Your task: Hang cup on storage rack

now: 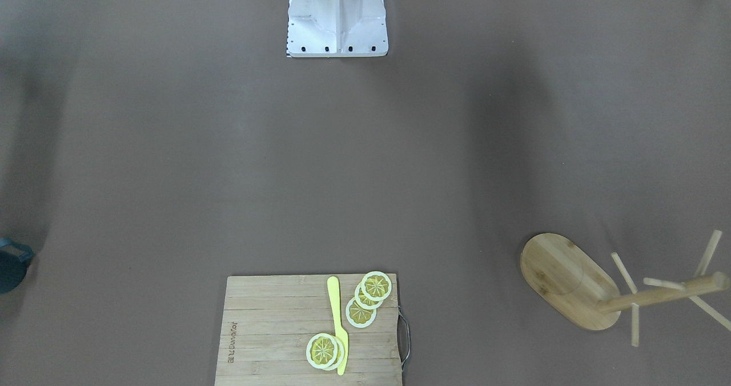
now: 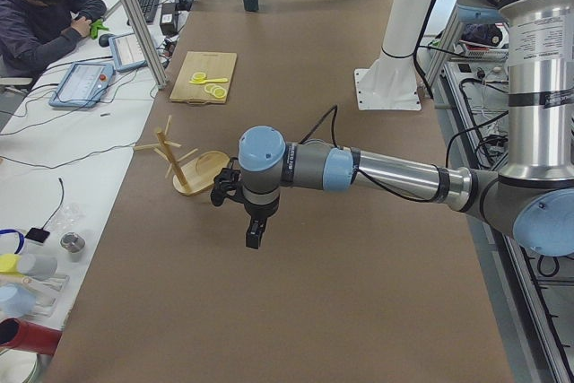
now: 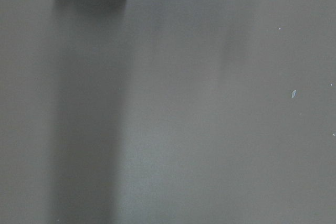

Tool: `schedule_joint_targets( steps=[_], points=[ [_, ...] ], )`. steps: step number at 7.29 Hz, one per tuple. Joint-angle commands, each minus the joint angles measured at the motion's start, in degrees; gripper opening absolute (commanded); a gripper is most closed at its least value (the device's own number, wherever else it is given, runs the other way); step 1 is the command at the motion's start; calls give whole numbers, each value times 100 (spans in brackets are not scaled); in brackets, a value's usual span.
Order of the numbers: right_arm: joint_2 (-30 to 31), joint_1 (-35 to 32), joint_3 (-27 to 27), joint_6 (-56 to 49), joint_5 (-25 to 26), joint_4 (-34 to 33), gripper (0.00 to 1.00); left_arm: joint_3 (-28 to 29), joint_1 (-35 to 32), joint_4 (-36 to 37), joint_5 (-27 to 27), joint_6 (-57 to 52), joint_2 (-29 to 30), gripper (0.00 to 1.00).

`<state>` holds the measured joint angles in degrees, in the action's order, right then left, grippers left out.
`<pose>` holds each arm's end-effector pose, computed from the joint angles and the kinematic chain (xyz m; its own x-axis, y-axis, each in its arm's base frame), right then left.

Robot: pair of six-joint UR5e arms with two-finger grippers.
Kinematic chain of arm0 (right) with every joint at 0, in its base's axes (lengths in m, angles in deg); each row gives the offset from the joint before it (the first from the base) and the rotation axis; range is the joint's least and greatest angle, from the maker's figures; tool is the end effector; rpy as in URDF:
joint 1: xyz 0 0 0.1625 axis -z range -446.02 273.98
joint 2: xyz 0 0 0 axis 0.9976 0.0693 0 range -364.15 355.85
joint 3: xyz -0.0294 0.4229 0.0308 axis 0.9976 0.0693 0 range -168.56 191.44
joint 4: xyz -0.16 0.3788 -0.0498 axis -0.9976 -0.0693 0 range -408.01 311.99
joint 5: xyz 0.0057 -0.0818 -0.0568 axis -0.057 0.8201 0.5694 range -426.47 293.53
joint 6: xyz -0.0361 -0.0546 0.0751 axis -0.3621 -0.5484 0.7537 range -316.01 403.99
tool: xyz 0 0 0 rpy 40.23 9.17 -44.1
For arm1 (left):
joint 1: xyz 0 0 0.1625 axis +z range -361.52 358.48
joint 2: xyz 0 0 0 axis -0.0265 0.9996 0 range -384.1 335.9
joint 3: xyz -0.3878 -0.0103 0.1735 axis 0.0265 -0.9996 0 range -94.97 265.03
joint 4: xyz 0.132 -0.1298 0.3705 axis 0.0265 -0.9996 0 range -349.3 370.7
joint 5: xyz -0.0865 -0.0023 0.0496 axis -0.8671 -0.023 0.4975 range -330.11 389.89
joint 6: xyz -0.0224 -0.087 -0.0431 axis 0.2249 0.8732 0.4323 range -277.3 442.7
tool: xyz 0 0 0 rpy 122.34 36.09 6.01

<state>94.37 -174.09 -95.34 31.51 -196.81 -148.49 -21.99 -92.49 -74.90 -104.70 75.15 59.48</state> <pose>0.0546 -0.4238 0.6062 0.7373 -0.2165 0.6399 0.1978 0.9749 0.1018 -0.0708 -0.4436 0.5724 0.7093 0.1939 -0.6777 -0.0770 0.9770 0.1989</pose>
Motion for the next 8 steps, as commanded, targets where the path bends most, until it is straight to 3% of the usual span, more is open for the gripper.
schedule_joint_targets(
  steps=[1, 4, 7, 8],
  points=[
    [9, 0, 0, 0, 0, 3, 100, -72, 0, -9, 46, -9, 0, 99],
    [0, 0, -166, -35, -44, 107, 100, -178, -18, -18, 47, 0, -9, 99],
    [87, 0, -80, -9, 26, 2124, 100, -178, -18, -35, -6, 44, 87, 99],
    [105, 0, -79, 18, -8, 2217, 100, -222, -18, -44, -6, 61, 192, 99]
  ],
)
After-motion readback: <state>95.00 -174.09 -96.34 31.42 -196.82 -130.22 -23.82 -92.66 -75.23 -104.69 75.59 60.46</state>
